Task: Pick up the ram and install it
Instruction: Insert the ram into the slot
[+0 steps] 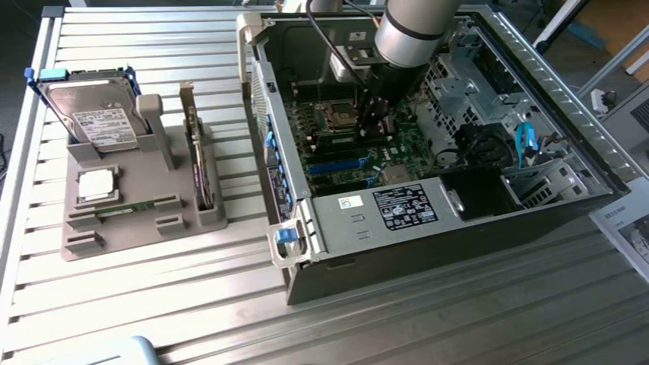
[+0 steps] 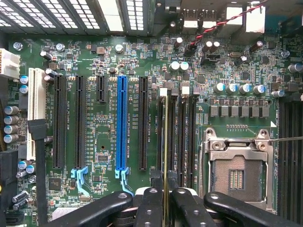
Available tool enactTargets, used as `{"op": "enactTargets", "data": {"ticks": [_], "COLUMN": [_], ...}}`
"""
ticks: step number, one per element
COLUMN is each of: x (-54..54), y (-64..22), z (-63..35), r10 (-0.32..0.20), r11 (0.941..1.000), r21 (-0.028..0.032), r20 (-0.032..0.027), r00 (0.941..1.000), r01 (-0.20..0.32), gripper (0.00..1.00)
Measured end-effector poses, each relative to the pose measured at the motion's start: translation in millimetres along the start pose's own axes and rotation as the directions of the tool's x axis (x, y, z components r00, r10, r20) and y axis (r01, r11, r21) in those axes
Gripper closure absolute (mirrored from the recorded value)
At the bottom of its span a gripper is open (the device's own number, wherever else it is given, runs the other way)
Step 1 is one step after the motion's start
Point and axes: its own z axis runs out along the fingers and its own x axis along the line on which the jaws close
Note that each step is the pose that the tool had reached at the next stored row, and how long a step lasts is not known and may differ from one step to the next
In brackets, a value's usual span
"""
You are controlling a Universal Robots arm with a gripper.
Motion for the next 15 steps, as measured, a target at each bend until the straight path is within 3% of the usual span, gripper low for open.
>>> {"op": "enactTargets", "data": {"ticks": [15], "x": [0.0], "y": [-0.1], "z": [-1.6], "r10": [-0.005], "r11": [1.0], "r21": [-0.0005], "r20": [-0.0009], "r00": [1.0], "r01": [0.005], "gripper": [0.86]}}
